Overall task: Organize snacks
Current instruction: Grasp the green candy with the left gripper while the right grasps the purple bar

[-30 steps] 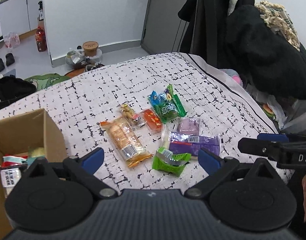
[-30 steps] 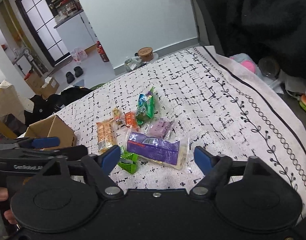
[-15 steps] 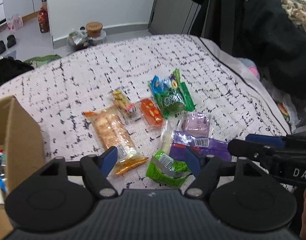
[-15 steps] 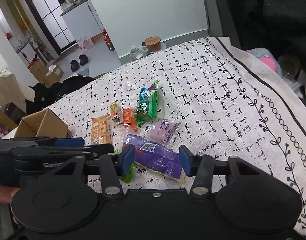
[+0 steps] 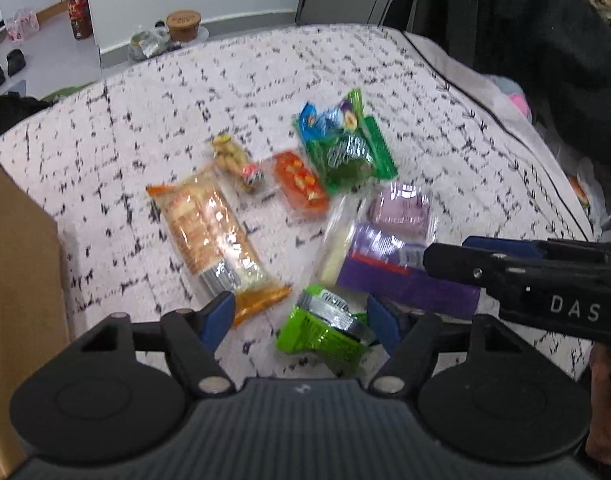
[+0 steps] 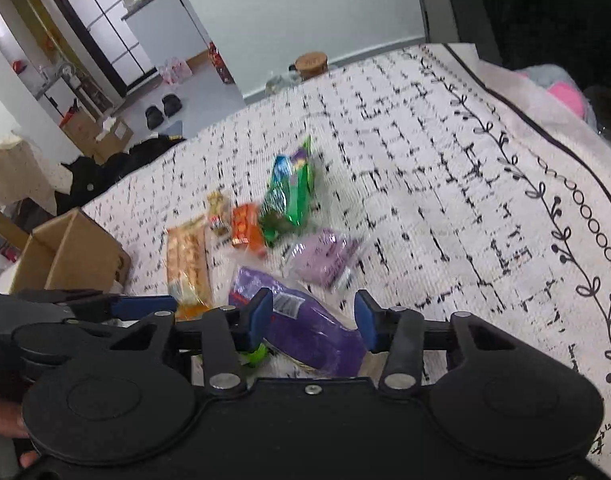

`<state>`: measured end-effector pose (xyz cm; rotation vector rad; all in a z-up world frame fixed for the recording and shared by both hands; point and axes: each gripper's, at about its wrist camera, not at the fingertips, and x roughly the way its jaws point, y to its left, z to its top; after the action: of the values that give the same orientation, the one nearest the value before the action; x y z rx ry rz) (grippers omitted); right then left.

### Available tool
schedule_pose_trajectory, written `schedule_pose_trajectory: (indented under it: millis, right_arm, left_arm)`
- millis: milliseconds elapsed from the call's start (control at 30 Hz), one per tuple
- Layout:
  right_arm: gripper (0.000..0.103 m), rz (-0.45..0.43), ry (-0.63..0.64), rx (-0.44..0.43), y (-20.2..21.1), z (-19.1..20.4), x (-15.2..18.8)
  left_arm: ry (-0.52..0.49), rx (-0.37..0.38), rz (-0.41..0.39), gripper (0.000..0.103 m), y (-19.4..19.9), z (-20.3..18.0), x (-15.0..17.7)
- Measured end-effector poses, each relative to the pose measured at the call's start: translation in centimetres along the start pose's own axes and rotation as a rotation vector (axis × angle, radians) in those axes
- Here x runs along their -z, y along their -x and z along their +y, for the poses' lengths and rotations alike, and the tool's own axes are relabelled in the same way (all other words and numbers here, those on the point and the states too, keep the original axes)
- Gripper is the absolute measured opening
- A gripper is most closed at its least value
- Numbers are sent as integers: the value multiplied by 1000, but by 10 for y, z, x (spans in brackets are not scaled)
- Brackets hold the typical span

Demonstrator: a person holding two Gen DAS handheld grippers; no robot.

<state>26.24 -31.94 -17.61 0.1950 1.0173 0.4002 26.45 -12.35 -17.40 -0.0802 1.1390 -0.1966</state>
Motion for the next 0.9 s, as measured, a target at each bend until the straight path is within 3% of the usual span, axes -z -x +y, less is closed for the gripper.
schedule_pose_trajectory:
  millis: [367, 433, 567, 700, 900]
  right_arm:
    - [46, 80, -29, -1, 2, 0, 30]
    - [46, 92, -21, -1, 2, 5, 33]
    - [46, 118, -3, 0, 1, 16, 39]
    - [48, 132, 11, 14, -1, 23, 44]
    - [50, 131, 17, 36, -5, 27, 43]
  left_arm:
    - [-47, -17, 77, 72, 3, 6, 18]
    - [-59, -16, 86, 67, 3, 6, 22]
    - [-23, 0, 78, 54, 4, 11, 23]
    - [25, 10, 64, 52, 3, 14, 18]
    - [12, 5, 45, 52, -3, 7, 17]
